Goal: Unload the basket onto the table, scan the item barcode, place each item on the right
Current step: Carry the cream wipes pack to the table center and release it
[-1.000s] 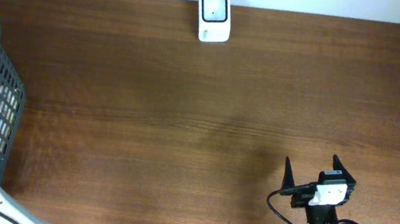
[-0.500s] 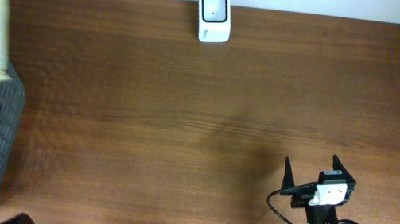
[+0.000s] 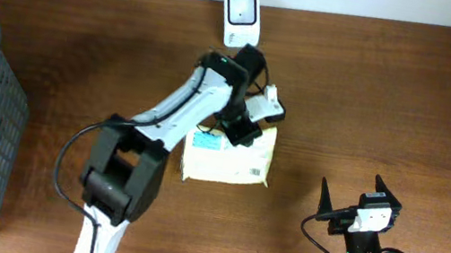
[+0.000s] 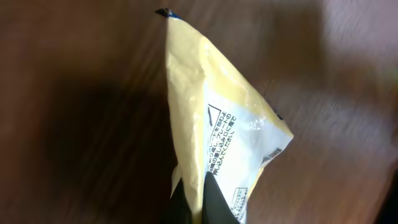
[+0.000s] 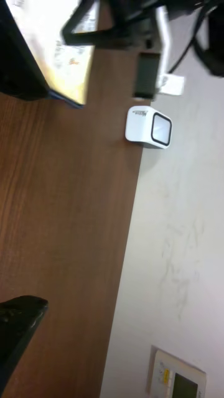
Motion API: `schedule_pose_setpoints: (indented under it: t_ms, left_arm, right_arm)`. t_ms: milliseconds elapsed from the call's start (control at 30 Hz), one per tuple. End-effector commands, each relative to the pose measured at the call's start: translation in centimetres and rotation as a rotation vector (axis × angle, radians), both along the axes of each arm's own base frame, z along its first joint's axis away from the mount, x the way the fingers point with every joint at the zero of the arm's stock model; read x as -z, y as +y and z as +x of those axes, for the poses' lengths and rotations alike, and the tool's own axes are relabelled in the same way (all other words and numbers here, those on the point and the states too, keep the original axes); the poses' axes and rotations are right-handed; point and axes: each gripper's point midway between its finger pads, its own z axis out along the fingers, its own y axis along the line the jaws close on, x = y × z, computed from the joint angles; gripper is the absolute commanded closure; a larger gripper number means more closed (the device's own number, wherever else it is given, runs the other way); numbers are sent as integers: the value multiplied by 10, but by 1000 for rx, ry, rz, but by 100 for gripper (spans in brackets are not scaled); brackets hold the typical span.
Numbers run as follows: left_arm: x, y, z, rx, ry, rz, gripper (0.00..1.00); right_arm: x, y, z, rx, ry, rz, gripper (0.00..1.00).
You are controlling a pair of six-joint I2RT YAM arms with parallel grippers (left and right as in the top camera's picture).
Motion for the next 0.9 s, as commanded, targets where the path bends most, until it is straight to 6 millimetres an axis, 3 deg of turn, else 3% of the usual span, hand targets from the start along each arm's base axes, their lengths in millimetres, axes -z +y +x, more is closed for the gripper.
schedule_pose_setpoints:
  t_ms: [0, 33, 67, 133, 200, 233, 267, 333, 400, 500, 567, 600, 667, 833, 867]
  left_arm:
    - [-3, -14, -3, 35, -11, -27, 18]
    - [-9, -14, 5, -1, -31, -20, 1]
    - [-21, -10, 21, -74, -64, -2, 1]
    - [-80, 15, 63, -225, -169, 14, 1]
    - [-186, 84, 109, -505, -396, 70, 1]
    - [-225, 115, 115, -614, -483, 83, 1]
    - [-273, 164, 114, -782, -594, 98, 1]
    - [-339, 255, 99, -1089, -744, 56, 1]
    - [-367, 346, 76, -1376, -787, 65, 1]
    - [-368, 469, 39, -1831, -763, 86, 1]
    - [-354, 526, 12, -1996, -711, 152, 1]
    - [-339, 543, 5, -2035, -652, 188, 1]
    - [-285, 571, -8, -2092, -438, 307, 1]
    - [-168, 604, -45, -2167, -18, 492, 1]
    - [-153, 606, -47, -2146, 19, 495, 1]
  right_arm:
    - [3, 1, 0, -5, 5, 11, 1]
    - [3, 1, 0, -5, 5, 11, 1]
    - [3, 1, 0, -5, 5, 11, 1]
    - [3, 1, 0, -5, 5, 11, 1]
    - [3, 1, 0, -5, 5, 11, 1]
    - [3, 1, 0, -5, 5, 11, 1]
    - [3, 1, 0, -5, 5, 11, 1]
    - [3, 1, 0, -5, 5, 11, 1]
    - [3, 1, 0, -5, 5, 11, 1]
    - [3, 1, 0, -5, 5, 11, 1]
    - [3, 1, 0, -5, 5, 11, 1]
    - [3, 1, 0, -5, 5, 11, 1]
    - [3, 1, 0, -5, 5, 11, 1]
    - [3, 1, 0, -5, 5, 11, 1]
    - [3, 1, 0, -5, 5, 11, 2]
